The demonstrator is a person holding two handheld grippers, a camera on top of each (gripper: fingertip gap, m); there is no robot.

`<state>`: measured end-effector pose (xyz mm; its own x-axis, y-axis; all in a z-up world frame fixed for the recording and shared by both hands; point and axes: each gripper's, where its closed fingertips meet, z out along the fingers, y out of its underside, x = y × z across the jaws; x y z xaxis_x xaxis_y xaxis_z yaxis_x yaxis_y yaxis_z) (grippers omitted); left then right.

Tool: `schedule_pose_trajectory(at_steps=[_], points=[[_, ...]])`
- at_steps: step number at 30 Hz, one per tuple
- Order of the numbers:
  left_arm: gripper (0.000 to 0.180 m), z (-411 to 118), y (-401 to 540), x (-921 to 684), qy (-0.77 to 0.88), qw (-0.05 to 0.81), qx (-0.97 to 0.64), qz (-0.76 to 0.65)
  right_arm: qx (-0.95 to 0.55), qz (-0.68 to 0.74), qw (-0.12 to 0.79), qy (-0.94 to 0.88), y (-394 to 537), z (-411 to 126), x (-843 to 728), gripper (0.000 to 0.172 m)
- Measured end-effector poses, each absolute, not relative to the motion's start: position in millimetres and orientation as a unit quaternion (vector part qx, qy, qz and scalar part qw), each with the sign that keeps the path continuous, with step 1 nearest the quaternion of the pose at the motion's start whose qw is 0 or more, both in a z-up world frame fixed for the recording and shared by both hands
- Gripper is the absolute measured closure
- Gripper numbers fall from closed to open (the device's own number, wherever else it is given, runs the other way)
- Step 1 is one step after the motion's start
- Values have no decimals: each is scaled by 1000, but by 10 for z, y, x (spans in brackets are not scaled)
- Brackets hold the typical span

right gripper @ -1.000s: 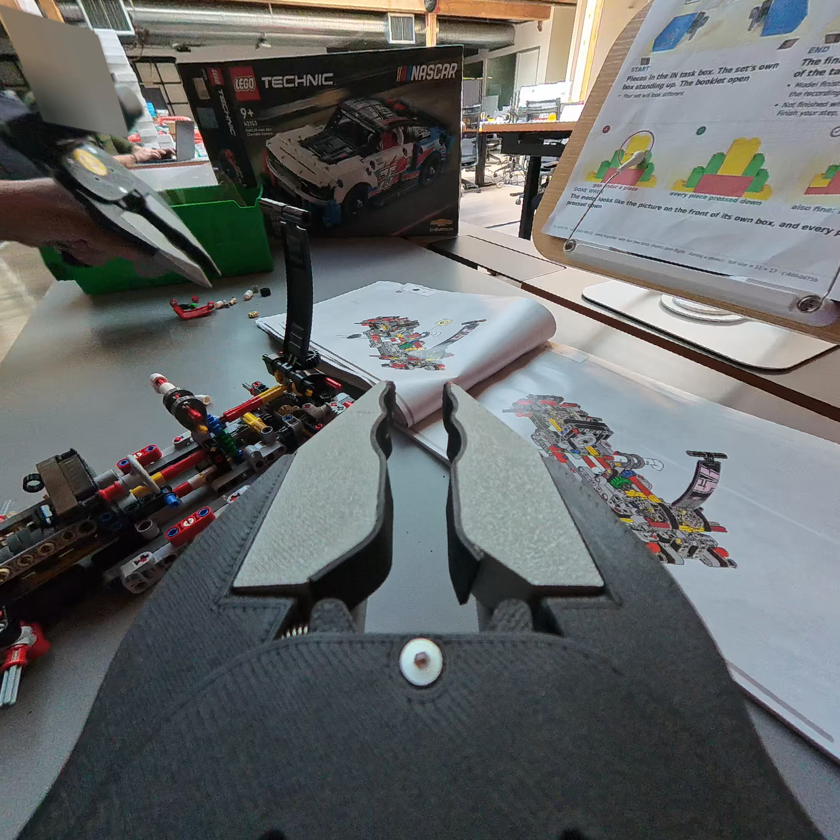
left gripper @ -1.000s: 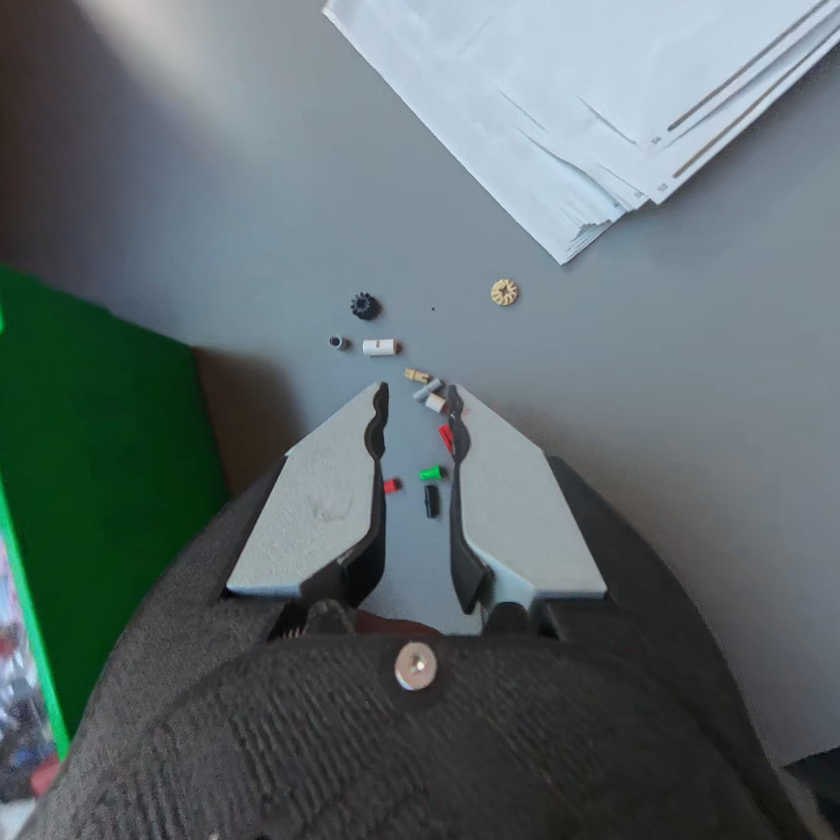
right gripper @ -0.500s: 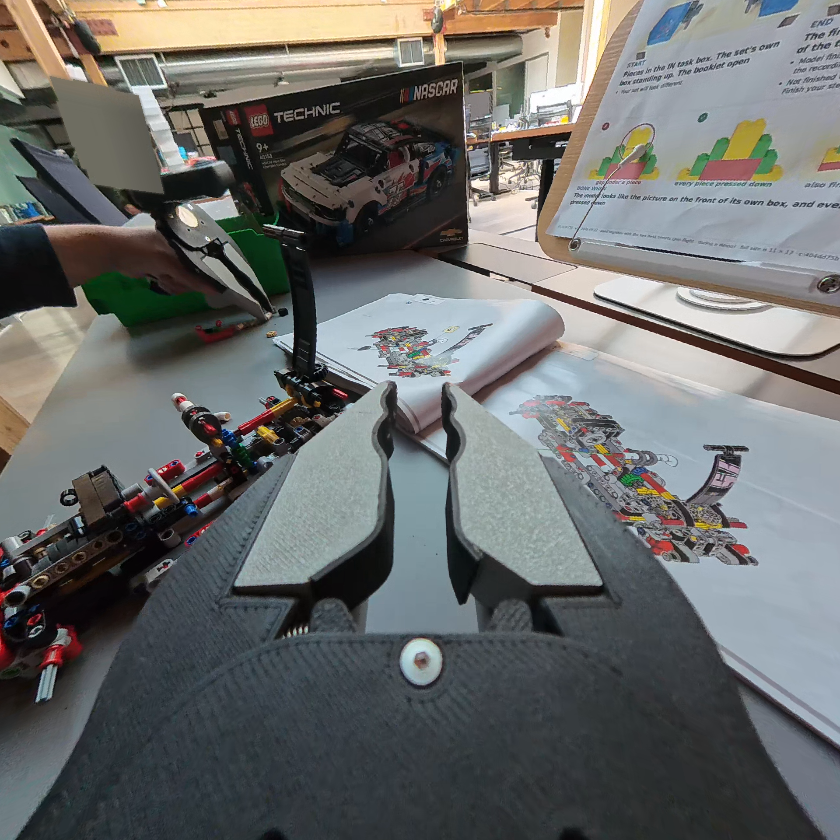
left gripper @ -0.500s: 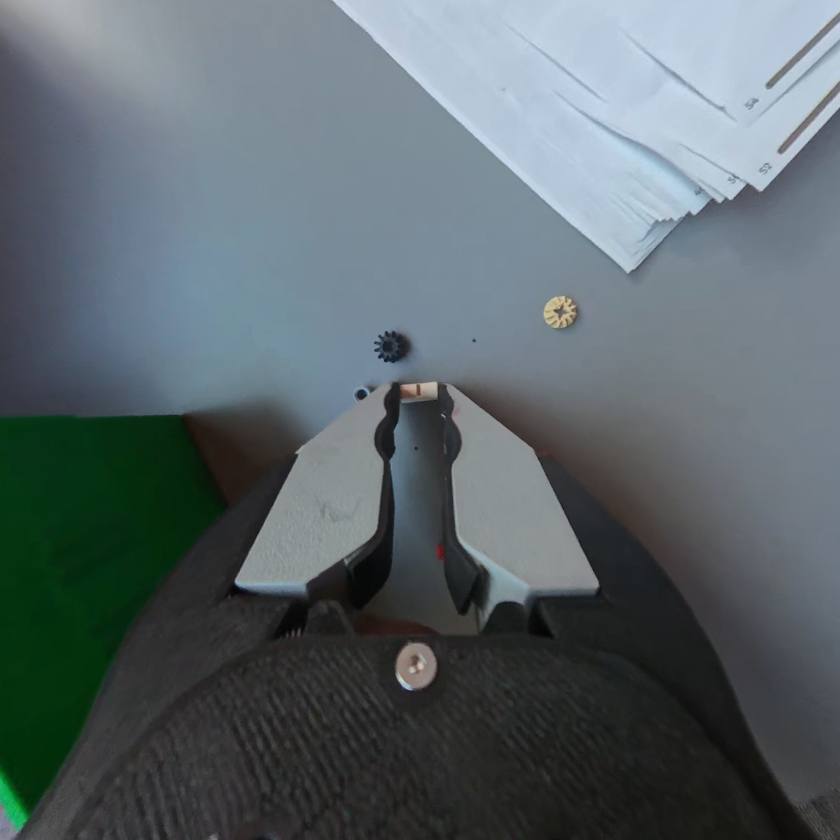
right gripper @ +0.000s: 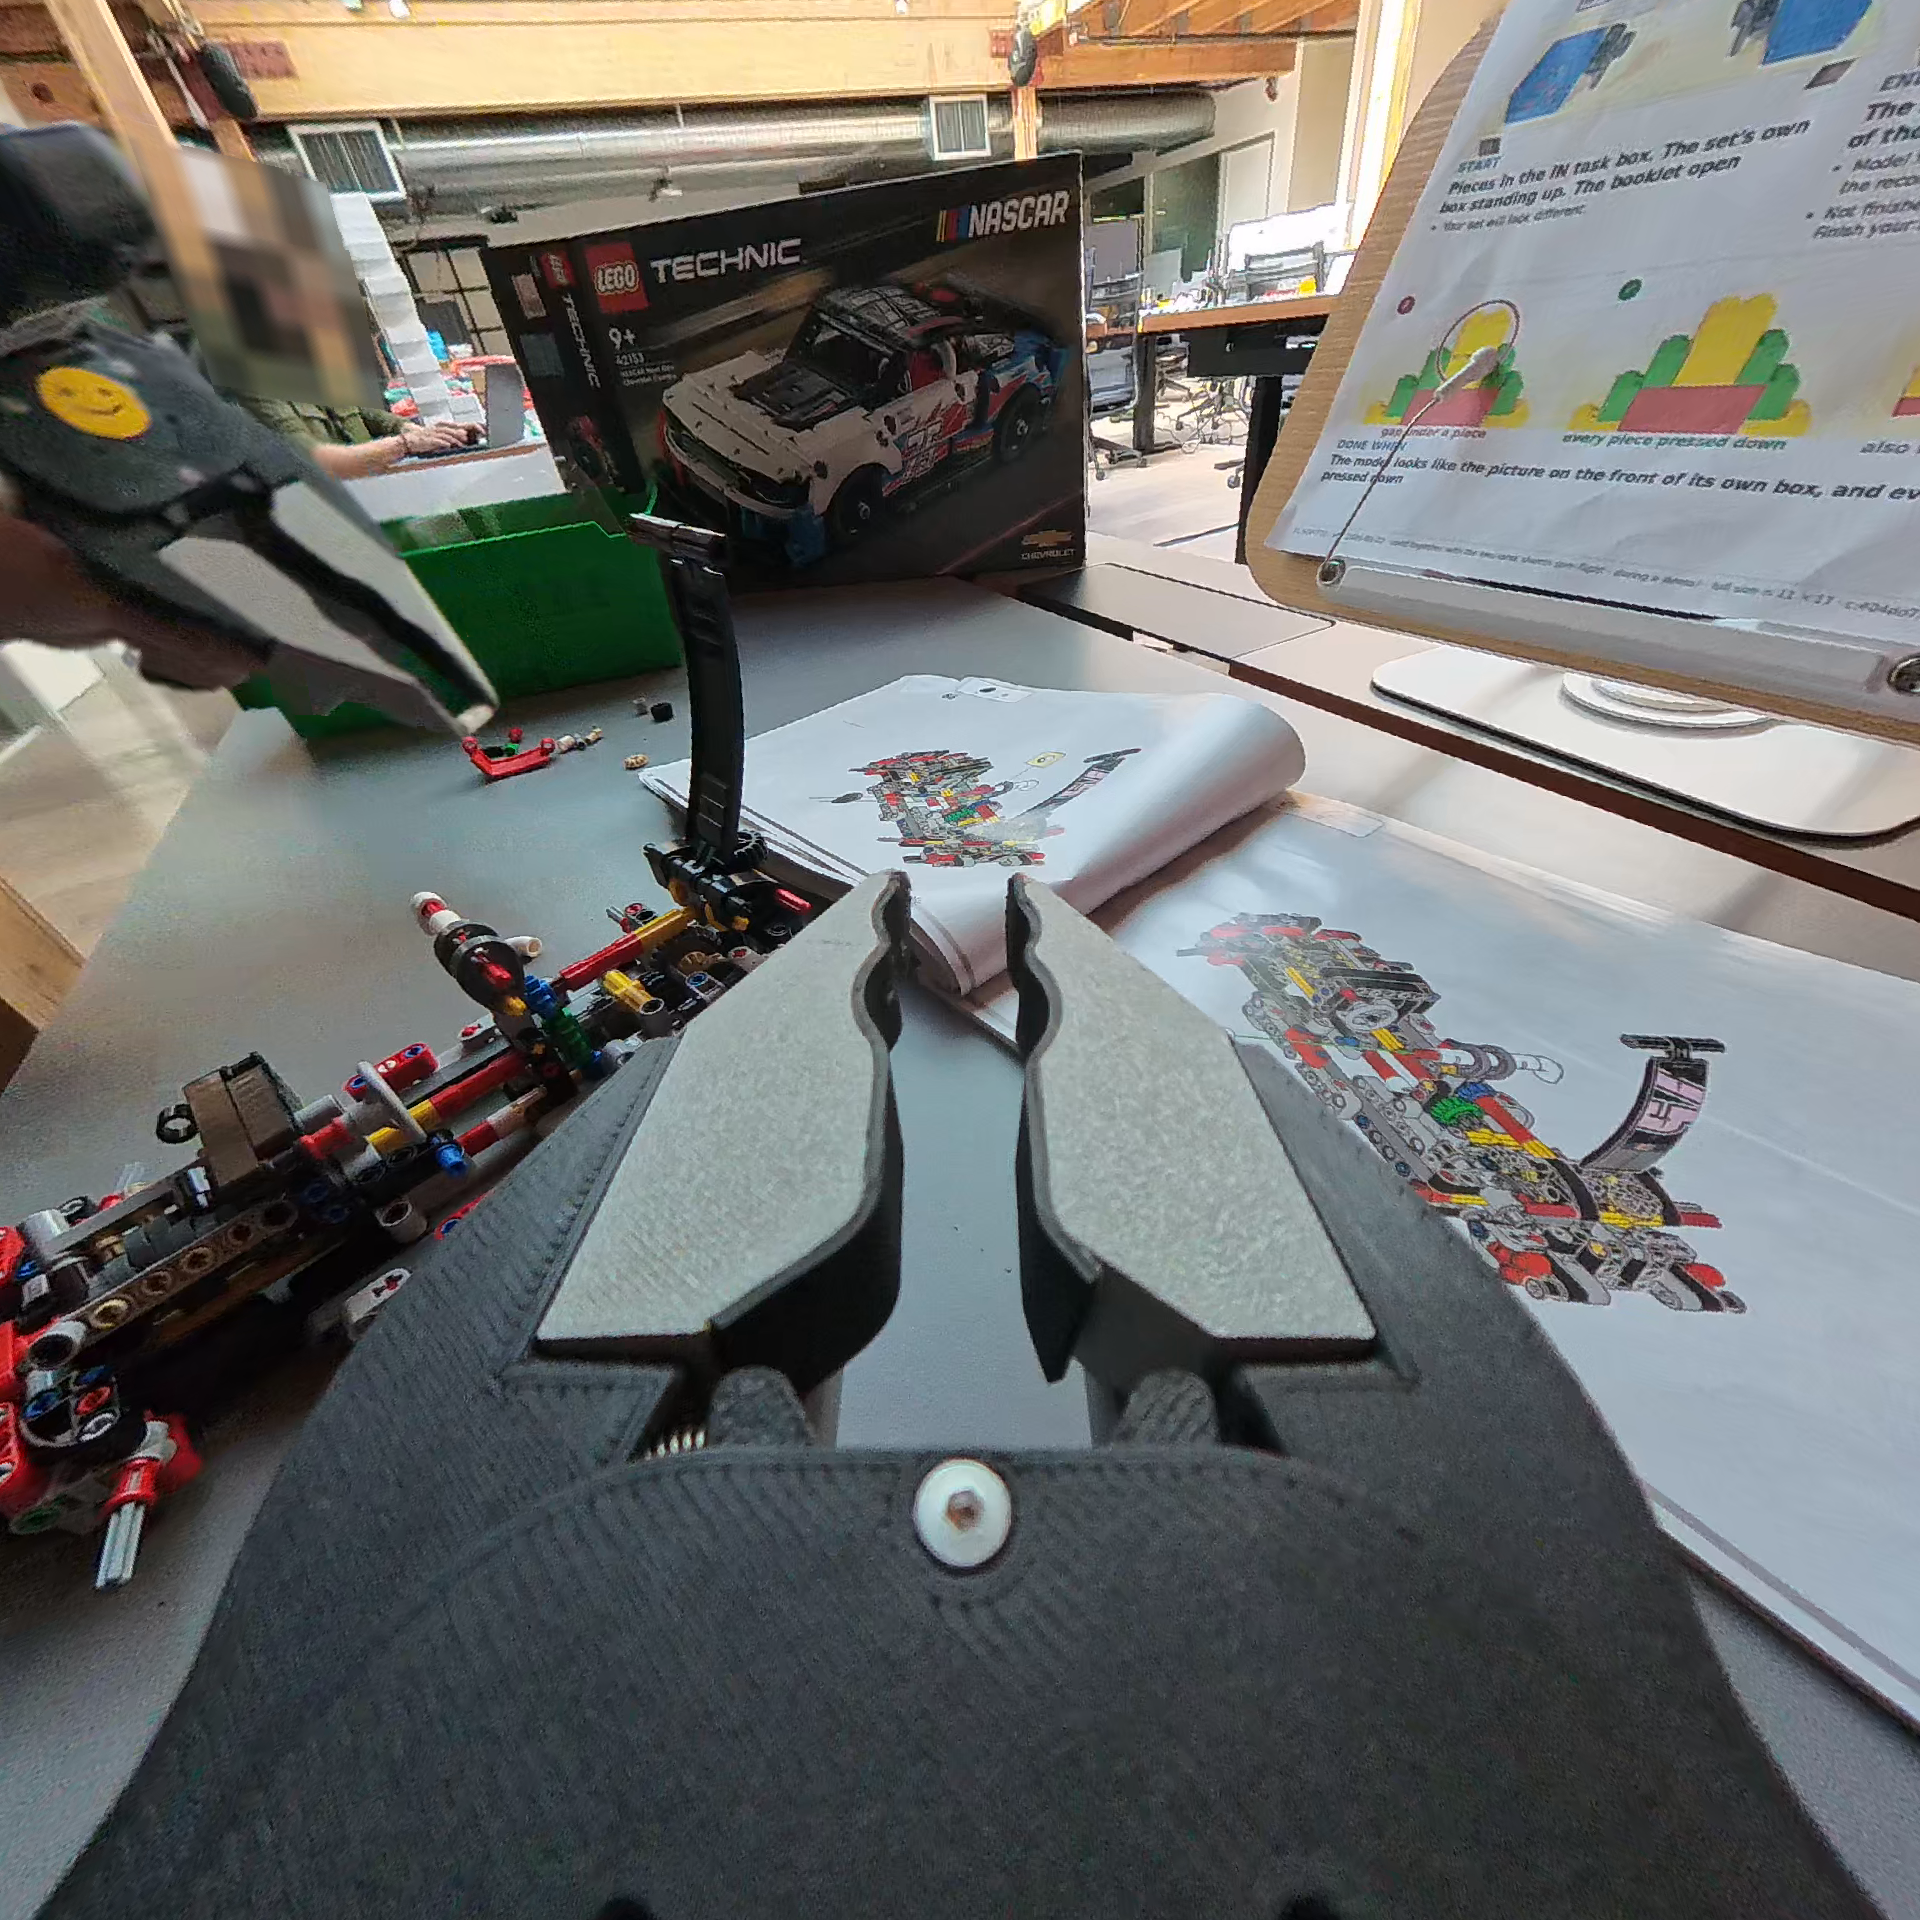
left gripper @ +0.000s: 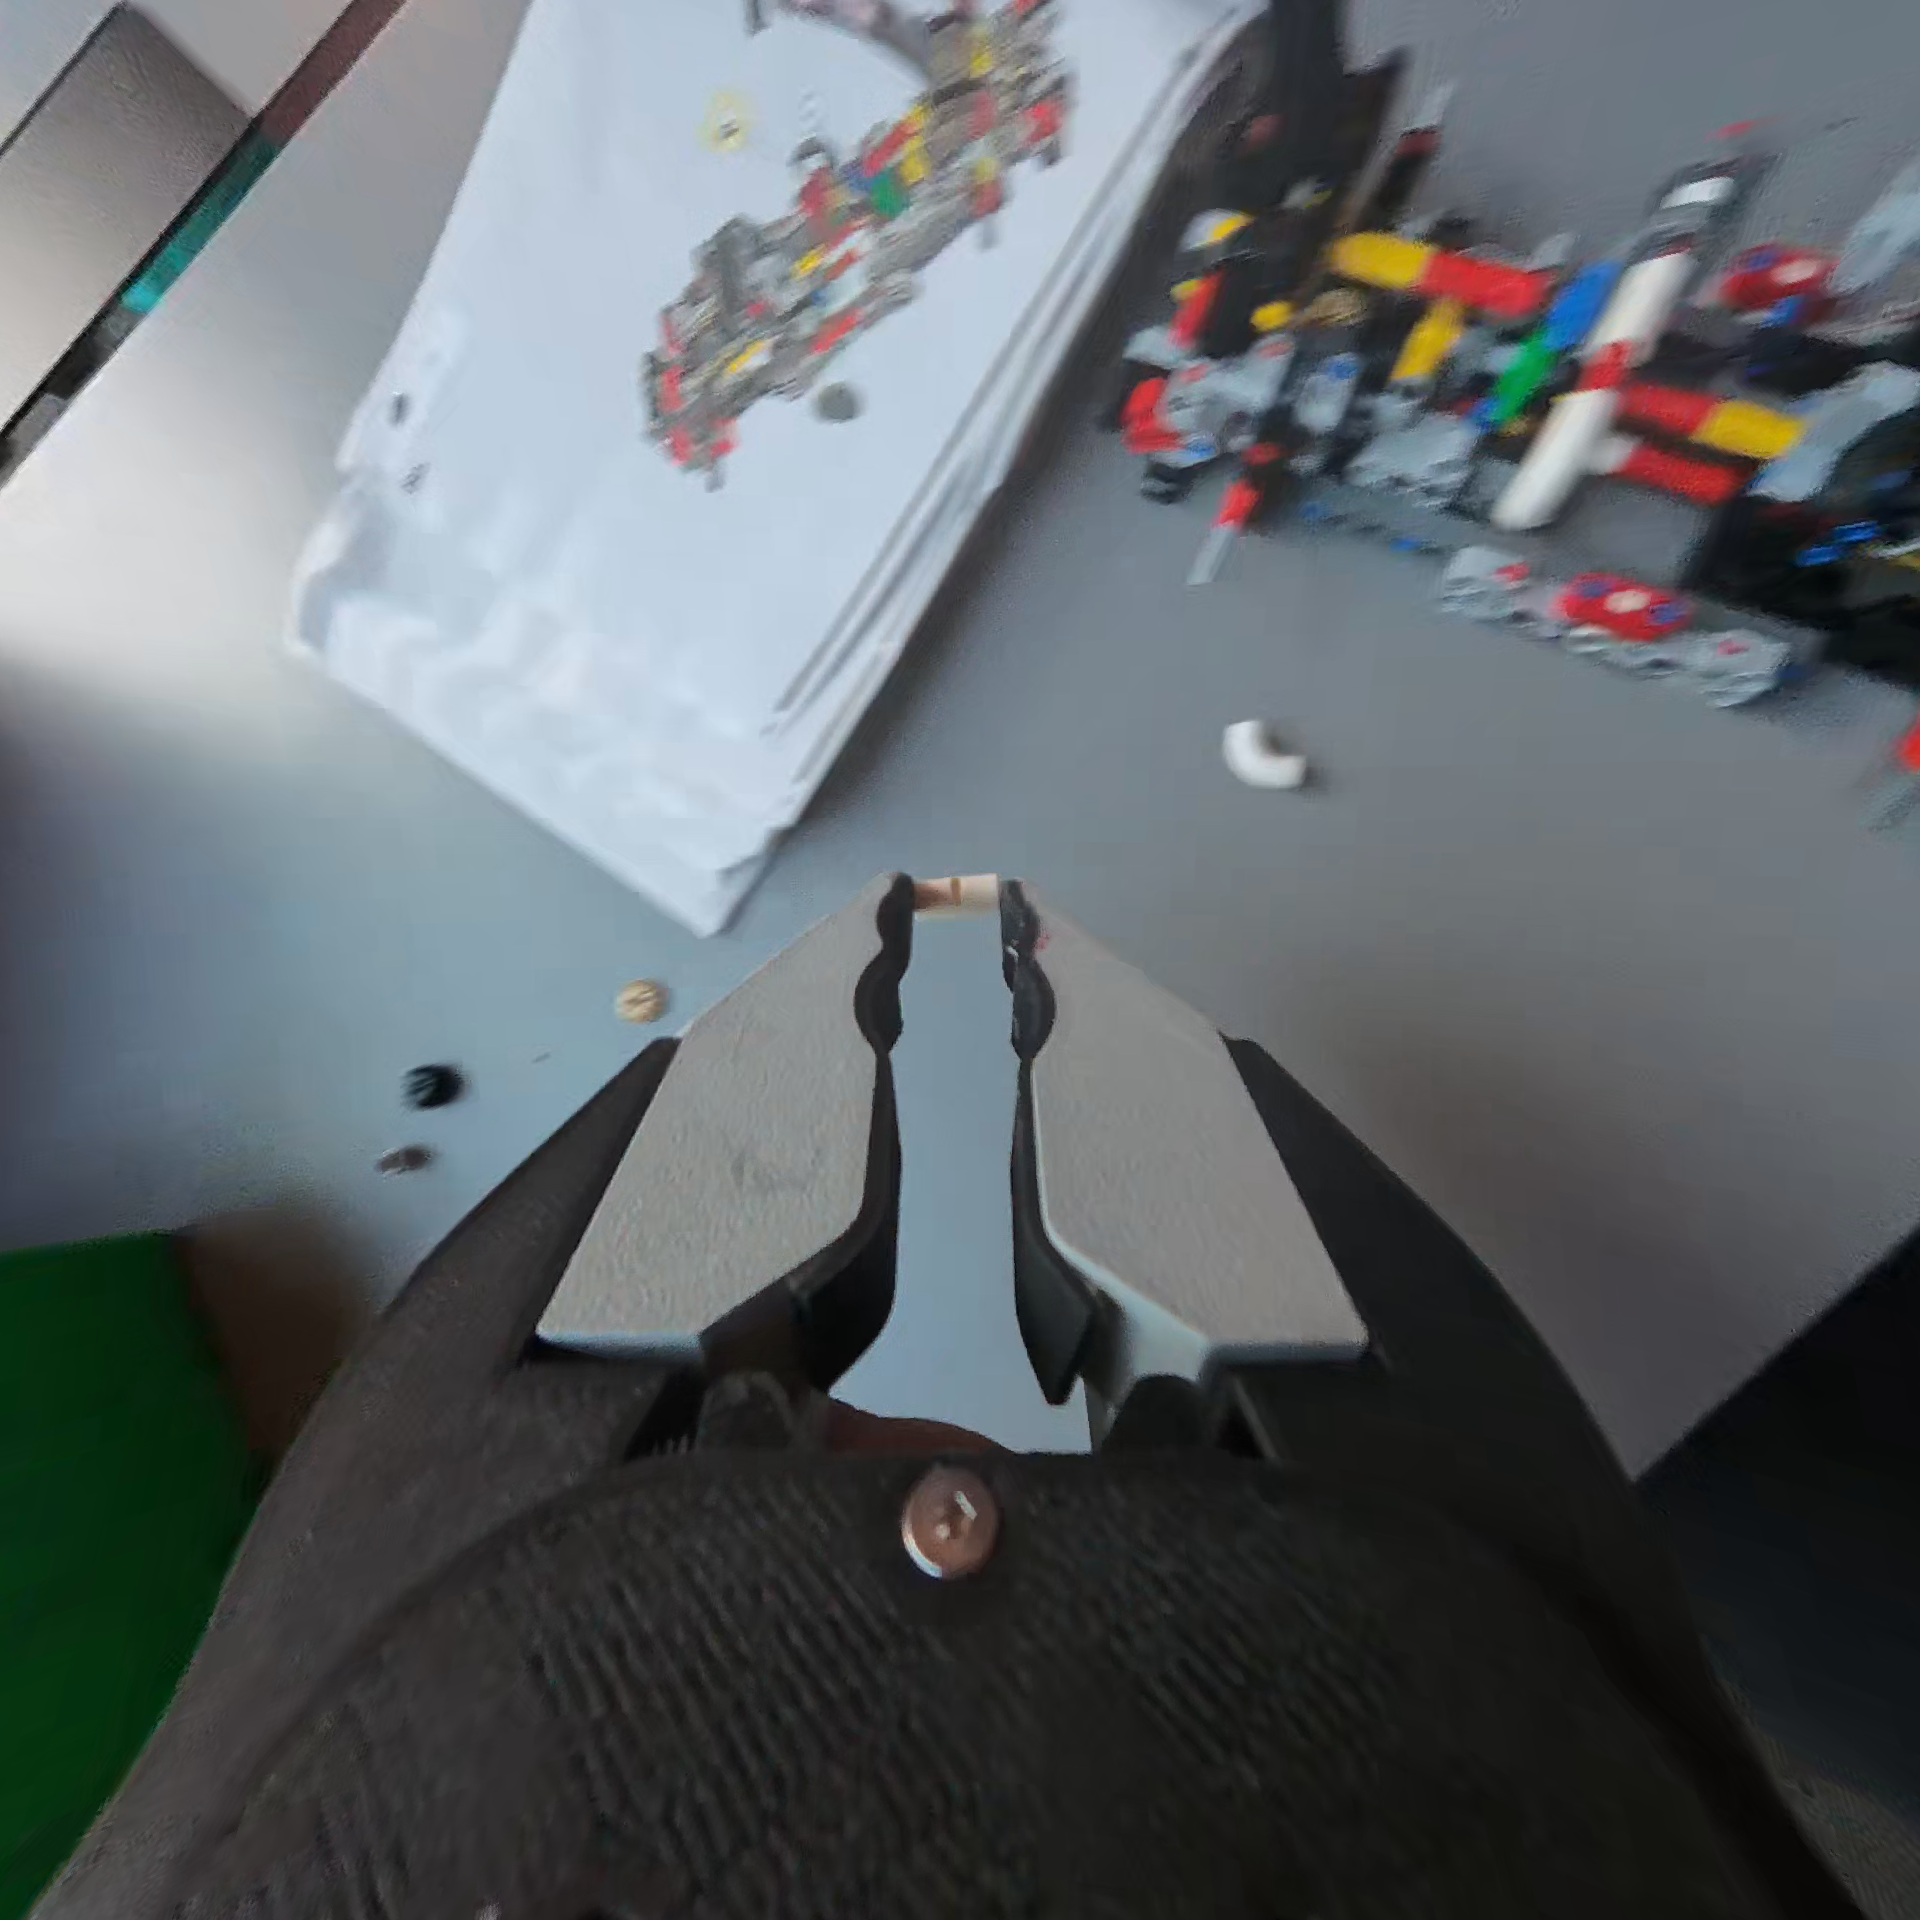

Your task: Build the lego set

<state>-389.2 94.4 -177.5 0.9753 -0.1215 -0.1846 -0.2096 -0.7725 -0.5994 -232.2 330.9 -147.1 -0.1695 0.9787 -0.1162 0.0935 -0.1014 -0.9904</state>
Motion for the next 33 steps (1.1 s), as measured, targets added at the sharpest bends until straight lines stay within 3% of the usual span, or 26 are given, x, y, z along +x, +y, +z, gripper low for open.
schedule_pose_trajectory(at_steps=[8, 19, 33], points=[[167, -2410, 902, -3022, 84, 316, -945, 23, -528, 511, 486, -473, 3703, -1283, -2115, 157], [167, -2427, 962, -2917, 35, 390, -920, -23, -559, 488, 518, -426, 4110, -1261, -1963, 156], [167, -2424, 974, -2912, 31, 392, -919, -24, -560, 478, 503, -453, 4027, -1379, -2078, 157]])
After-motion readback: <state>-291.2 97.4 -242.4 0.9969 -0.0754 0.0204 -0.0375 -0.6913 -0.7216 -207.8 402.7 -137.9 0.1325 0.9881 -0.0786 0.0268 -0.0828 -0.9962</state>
